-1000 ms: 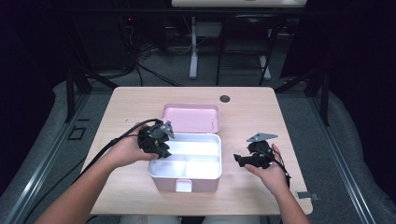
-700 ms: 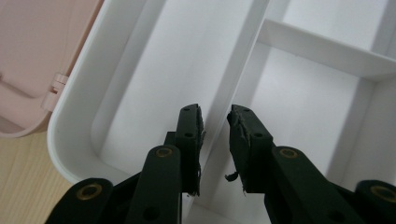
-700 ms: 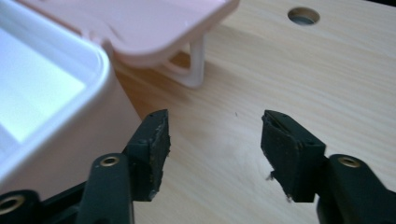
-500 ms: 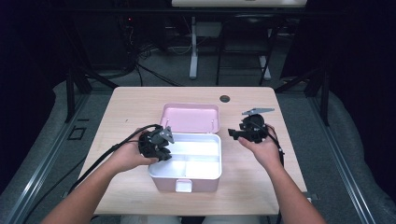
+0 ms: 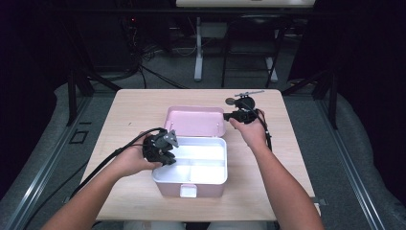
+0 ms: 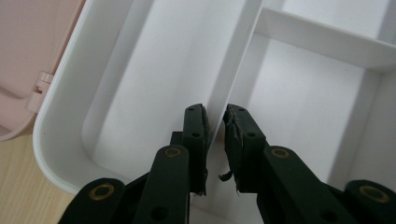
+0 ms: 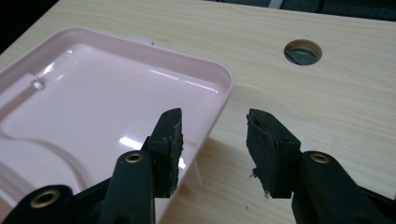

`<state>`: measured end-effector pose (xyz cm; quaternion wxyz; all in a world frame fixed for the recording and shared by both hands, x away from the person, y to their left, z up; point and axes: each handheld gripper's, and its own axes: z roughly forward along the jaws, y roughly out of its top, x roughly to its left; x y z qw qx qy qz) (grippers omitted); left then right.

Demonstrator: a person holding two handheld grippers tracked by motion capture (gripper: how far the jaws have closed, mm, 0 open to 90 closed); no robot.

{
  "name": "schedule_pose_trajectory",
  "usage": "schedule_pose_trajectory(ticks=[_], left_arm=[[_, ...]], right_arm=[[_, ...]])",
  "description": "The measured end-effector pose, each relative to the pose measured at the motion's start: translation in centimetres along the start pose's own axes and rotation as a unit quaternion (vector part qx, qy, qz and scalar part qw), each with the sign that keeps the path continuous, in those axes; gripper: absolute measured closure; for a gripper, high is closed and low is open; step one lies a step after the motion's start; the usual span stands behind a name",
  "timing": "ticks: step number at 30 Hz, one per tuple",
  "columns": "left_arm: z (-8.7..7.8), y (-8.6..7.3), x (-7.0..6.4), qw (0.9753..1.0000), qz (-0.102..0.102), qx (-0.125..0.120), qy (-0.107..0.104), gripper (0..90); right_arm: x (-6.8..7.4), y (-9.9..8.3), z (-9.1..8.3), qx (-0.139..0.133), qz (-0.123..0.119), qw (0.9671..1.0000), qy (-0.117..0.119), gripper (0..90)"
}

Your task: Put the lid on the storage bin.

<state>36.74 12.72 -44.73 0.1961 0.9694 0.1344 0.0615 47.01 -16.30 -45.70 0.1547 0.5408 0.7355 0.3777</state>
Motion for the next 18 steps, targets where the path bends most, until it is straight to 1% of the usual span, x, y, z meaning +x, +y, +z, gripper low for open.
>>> schedule_pose_trajectory(ticks=[1,2,4,5,8,13,14,16,18], left_arm=[[0.0,0.0,0.0,1.0000,0.000,0.000,0.000,78.3],[0.0,0.0,0.0,1.0000,0.000,0.000,0.000,78.3],[0.0,0.0,0.0,1.0000,-0.001,-0.001,-0.001,78.3],[0.0,0.0,0.0,1.0000,-0.002,-0.001,-0.002,78.3],[0.0,0.0,0.0,1.0000,-0.002,0.000,-0.002,78.3],[0.0,0.0,0.1,1.0000,-0.003,-0.001,-0.004,78.3],[0.0,0.0,0.1,1.0000,-0.003,-0.001,-0.004,78.3],[0.0,-0.2,0.1,0.9999,-0.008,-0.008,-0.007,78.3],[0.0,-0.4,0.3,0.9998,-0.010,-0.014,-0.012,78.3]], right_arm=[[0.0,0.1,0.3,-0.003,0.004,1.0000,0.001,55.9],[0.1,0.3,0.6,0.002,0.007,1.0000,0.000,55.9],[0.3,0.5,1.0,0.010,0.008,0.9999,-0.007,56.5],[0.3,0.6,1.4,0.007,0.006,0.9999,-0.009,56.7],[0.5,0.9,2.1,0.013,0.010,0.9998,-0.011,57.6],[0.4,1.0,3.3,0.024,0.026,0.9992,-0.015,58.5],[0.4,0.9,3.5,0.025,0.030,0.9991,-0.015,58.6],[0.3,0.8,4.0,0.031,0.031,0.9988,-0.021,59.5],[0.3,0.8,4.4,0.038,0.039,0.9983,-0.021,60.2]])
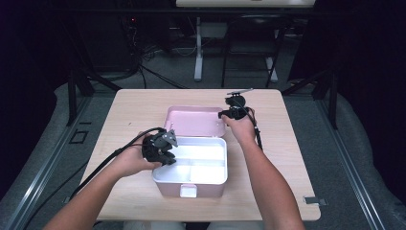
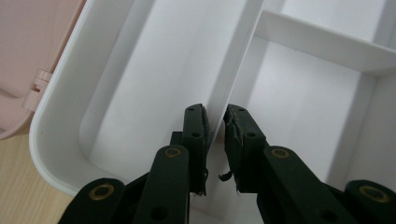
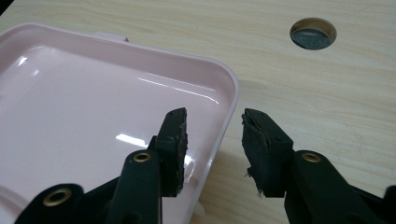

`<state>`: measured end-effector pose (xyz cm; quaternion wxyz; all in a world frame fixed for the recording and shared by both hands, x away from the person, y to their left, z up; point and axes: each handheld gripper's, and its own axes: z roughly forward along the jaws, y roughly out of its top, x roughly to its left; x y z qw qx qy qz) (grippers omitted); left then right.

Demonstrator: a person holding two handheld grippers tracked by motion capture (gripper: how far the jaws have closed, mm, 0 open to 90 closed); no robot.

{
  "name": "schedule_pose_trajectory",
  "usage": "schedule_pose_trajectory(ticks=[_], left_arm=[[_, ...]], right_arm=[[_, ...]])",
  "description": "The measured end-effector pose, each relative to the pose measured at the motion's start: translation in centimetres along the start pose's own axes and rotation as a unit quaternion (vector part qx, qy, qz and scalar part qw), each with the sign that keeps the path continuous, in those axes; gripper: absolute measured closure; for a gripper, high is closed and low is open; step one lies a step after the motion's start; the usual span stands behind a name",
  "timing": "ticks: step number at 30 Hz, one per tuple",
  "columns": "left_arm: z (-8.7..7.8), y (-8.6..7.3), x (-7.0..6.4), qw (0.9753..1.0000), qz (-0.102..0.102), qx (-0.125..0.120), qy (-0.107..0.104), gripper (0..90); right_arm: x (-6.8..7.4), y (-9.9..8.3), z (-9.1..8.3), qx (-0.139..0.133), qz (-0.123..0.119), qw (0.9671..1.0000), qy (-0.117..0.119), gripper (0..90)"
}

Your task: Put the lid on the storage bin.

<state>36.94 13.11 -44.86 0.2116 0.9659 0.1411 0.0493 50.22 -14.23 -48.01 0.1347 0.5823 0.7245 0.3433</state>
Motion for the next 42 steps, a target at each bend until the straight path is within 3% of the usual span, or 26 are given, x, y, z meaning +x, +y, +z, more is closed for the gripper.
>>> schedule_pose_trajectory(ticks=[20,35,42], left_arm=[[0.0,-0.1,0.0,1.0000,-0.003,-0.002,0.001,78.2],[0.0,0.0,-0.1,1.0000,-0.004,-0.001,0.002,78.2],[0.0,0.0,-0.1,1.0000,-0.002,-0.001,0.001,78.2]], right_arm=[[-0.1,-0.1,1.0,0.025,0.058,0.9980,-0.004,77.0],[0.3,0.0,0.7,0.019,0.073,0.9970,-0.016,79.9],[1.0,0.1,0.3,0.005,0.062,0.9974,-0.036,81.8]])
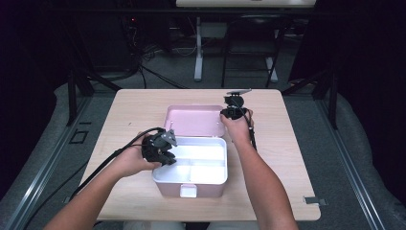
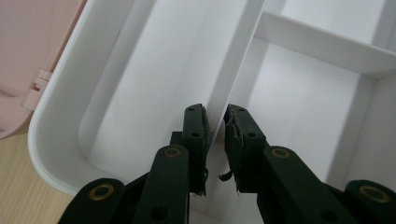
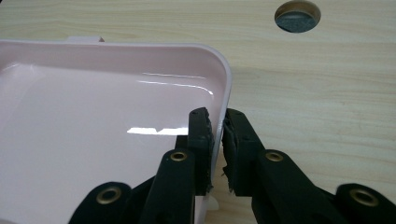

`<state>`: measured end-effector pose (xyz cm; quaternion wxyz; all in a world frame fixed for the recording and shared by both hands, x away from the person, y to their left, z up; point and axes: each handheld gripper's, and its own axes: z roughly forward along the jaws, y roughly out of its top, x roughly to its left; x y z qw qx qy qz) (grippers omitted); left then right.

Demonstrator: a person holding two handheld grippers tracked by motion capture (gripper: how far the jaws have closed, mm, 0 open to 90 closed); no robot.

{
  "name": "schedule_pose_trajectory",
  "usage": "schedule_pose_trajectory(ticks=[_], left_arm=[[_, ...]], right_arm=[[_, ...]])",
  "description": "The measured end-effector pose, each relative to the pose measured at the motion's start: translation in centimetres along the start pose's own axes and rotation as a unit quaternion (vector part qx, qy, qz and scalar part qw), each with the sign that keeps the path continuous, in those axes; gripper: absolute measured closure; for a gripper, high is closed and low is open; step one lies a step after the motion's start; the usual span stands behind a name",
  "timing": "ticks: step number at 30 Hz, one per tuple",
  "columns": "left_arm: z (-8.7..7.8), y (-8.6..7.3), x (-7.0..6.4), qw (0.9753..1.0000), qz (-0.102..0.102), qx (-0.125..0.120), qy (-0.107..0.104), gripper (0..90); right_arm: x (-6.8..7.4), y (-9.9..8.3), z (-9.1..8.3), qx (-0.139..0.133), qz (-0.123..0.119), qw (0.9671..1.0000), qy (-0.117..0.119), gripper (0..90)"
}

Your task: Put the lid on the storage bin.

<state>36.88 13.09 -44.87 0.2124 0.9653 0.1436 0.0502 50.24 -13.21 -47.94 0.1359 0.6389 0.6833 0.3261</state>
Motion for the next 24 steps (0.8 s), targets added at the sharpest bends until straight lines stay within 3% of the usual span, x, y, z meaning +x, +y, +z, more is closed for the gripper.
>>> schedule_pose_trajectory(ticks=[4,12,24], left_arm=[[0.0,0.0,0.0,1.0000,0.000,0.000,0.000,78.2],[0.0,0.0,0.0,1.0000,0.000,0.000,0.000,78.2],[0.0,0.0,0.0,1.0000,-0.001,0.000,0.000,78.2]], right_arm=[[0.5,0.0,-0.2,-0.008,-0.013,0.9997,-0.017,82.9],[0.9,0.0,-0.6,-0.020,-0.014,0.9993,-0.027,84.1],[1.0,0.2,-2.0,-0.050,-0.008,0.9986,-0.014,85.1]])
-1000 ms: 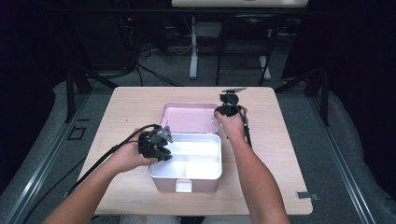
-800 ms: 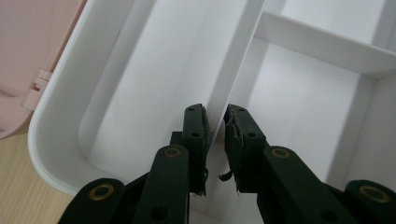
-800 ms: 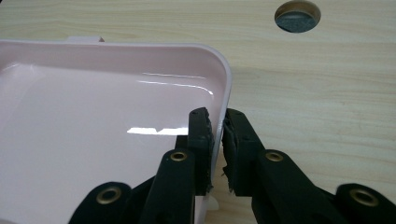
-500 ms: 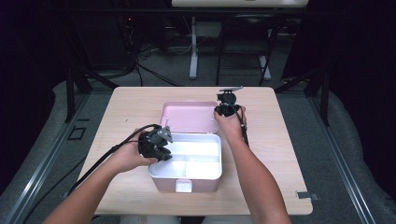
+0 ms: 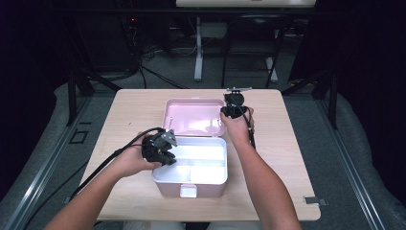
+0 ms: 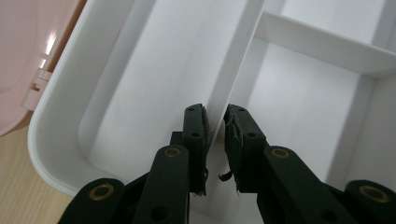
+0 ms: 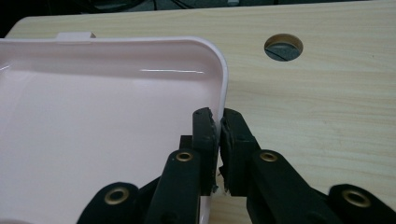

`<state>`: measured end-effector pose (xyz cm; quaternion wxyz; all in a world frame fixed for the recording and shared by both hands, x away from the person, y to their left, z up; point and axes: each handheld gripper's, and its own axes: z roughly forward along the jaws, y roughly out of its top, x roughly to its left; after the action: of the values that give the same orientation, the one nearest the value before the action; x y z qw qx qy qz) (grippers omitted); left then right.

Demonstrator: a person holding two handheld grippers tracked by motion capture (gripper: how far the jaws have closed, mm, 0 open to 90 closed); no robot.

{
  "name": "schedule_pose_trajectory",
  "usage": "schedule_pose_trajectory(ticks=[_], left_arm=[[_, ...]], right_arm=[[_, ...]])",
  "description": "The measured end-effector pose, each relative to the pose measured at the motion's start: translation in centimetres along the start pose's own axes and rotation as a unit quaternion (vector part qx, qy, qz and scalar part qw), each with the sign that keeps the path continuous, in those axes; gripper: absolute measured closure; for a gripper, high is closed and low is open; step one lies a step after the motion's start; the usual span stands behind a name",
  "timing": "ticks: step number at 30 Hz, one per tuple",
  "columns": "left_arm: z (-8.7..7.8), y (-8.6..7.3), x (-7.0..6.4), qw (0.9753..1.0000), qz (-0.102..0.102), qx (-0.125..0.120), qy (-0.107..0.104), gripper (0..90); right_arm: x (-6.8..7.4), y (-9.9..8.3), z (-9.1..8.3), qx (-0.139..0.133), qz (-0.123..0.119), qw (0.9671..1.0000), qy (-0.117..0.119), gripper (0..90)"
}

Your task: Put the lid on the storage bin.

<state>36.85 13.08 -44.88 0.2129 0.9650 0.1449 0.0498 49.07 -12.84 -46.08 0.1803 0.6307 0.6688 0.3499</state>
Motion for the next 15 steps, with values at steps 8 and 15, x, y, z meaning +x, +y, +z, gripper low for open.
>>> schedule_pose_trajectory(ticks=[8,15], left_arm=[[0.0,0.0,0.0,1.0000,0.001,0.000,-0.001,78.2],[0.0,0.0,0.0,1.0000,0.000,0.000,-0.001,78.2]], right_arm=[[0.0,0.2,-1.6,-0.028,0.001,0.9995,0.017,86.0],[0.1,0.2,-3.1,-0.056,-0.008,0.9981,0.024,86.9]])
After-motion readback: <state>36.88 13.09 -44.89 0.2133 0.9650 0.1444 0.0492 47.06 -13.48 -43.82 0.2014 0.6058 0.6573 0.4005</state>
